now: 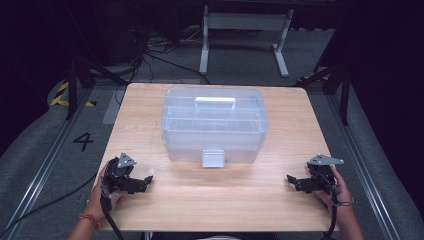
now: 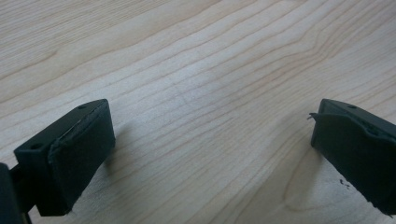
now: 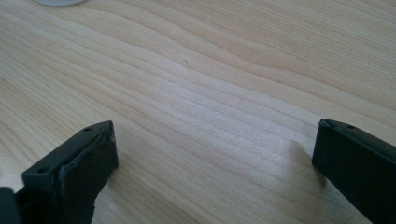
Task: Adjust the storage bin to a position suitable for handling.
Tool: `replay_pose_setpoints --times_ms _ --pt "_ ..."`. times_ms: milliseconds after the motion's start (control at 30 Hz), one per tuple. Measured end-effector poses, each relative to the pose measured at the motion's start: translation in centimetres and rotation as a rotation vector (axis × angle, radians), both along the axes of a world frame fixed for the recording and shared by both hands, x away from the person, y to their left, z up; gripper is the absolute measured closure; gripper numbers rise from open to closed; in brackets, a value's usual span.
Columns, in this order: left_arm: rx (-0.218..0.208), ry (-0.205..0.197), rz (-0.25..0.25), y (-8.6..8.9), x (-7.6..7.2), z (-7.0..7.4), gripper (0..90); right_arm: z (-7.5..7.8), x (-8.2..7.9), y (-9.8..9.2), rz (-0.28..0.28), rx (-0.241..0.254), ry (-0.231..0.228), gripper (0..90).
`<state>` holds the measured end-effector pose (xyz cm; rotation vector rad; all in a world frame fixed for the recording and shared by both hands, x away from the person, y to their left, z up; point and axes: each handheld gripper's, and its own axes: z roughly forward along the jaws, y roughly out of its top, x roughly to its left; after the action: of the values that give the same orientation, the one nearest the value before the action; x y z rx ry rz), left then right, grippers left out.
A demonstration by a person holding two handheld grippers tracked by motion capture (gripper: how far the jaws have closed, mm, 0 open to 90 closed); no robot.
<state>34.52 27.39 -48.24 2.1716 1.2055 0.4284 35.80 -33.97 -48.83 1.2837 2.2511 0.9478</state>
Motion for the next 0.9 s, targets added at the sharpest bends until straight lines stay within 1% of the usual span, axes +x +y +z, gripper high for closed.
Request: replay_pose_setpoints --times_ms 33,67,100,133,167,267,367,533,567,600,633,667,733,833,900 --pt "-0.003 -0.015 0.0 0.1 0.1 -0.1 0.1 0.0 0.0 0.0 0.0 0.0 0.0 0.3" --pt "-0.009 -0.015 0.003 0.1 0.0 -0.1 0.1 0.0 0.0 0.0 0.0 0.0 0.0 0.3" --pt "-0.004 -0.007 0.003 0.2 -0.1 -0.1 0.1 0.0 0.0 0.0 0.0 0.0 0.0 0.3" --pt "-0.002 -0.014 -0.005 0.3 0.0 -0.1 0.1 0.0 0.0 0.0 0.0 0.0 0.0 0.3" --pt "-0.005 -0.011 -0.008 0.3 -0.1 -0.1 0.2 0.0 0.0 0.0 0.0 0.0 0.0 0.3" --pt "-0.002 -0.014 -0.007 0.4 -0.1 -0.1 0.2 0.0 0.0 0.0 0.0 0.0 0.0 0.3" --pt "-0.008 -0.009 -0.006 0.4 -0.2 -0.1 0.2 0.0 0.0 0.0 0.0 0.0 0.0 0.3" --pt "-0.01 -0.011 -0.007 0.4 -0.2 -0.1 0.3 0.0 0.3 -0.6 0.043 -0.003 0.001 0.2" --pt "-0.001 -0.012 -0.008 0.5 -0.3 -0.1 0.3 0.0 0.4 -0.6 0.048 -0.002 0.001 0.2" --pt "-0.001 -0.007 -0.019 0.6 -0.3 0.0 0.3 0.0 0.5 -0.7 0.056 0.0 0.003 0.2" --pt "-0.002 -0.007 -0.018 0.7 -0.4 0.0 0.4 0.0 0.5 -0.7 0.062 -0.002 0.002 0.3" --pt "-0.002 -0.013 -0.025 0.7 -0.4 0.0 0.4 0.0 0.5 -0.8 0.078 -0.001 0.003 0.3" --pt "-0.006 -0.011 -0.028 0.9 -0.5 -0.1 0.4 0.0 0.6 -1.1 0.115 -0.004 0.004 0.4" --pt "-0.003 -0.014 -0.032 0.9 -0.4 -0.1 0.4 0.1 0.7 -1.0 0.149 -0.011 -0.002 2.0" --pt "0.002 -0.016 -0.036 1.0 -0.3 0.0 0.5 0.3 0.7 -0.9 0.171 -0.033 -0.017 2.2"
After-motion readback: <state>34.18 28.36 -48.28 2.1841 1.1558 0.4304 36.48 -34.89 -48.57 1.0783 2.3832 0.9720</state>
